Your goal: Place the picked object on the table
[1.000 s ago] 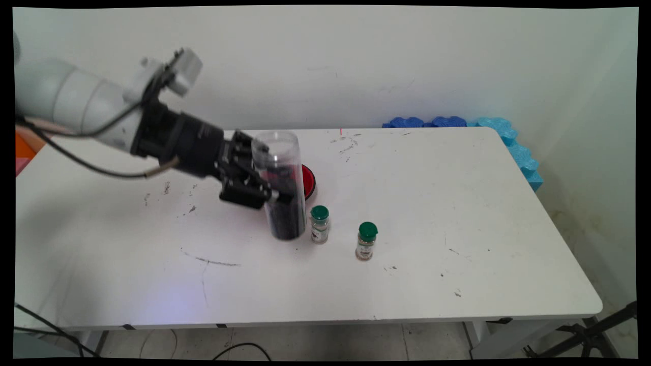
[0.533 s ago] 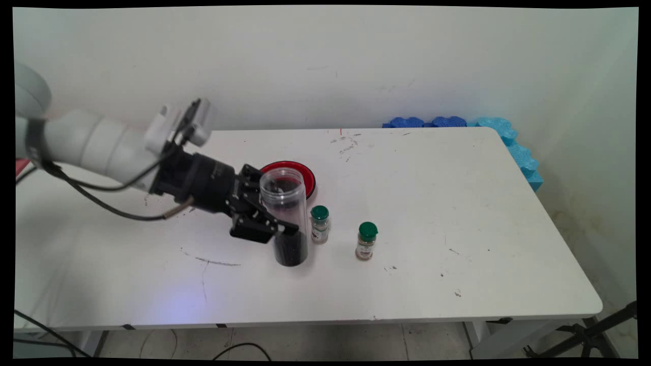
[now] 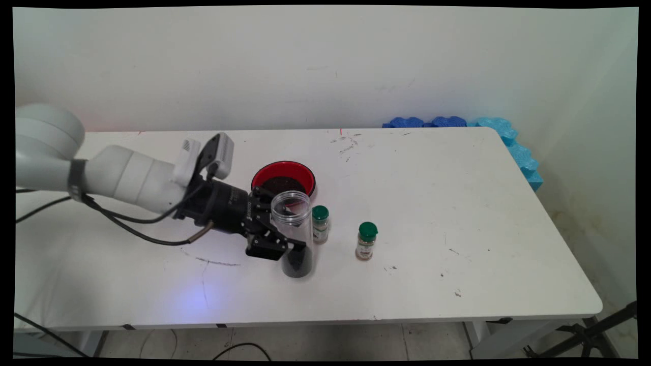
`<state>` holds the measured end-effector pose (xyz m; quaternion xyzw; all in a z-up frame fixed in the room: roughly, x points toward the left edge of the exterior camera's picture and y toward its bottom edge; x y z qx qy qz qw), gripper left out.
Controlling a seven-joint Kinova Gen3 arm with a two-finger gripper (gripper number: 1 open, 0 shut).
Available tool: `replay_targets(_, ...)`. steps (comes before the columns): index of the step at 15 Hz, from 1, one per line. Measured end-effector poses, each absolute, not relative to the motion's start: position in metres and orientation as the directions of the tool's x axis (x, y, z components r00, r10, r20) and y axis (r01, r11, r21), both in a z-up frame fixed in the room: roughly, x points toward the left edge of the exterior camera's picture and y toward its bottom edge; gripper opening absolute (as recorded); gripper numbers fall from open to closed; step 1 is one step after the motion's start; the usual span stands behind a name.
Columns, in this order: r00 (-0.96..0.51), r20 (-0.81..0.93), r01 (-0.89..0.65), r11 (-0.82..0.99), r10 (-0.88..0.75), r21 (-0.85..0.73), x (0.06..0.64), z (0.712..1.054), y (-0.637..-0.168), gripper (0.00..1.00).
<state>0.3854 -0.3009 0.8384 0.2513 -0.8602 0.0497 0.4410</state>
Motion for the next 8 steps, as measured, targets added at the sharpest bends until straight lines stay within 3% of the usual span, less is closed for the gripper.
replay_targets(8,-0.484,0.79,-0.475,0.871,-0.376,0.124,0.381,0.813,-0.305,0.0)
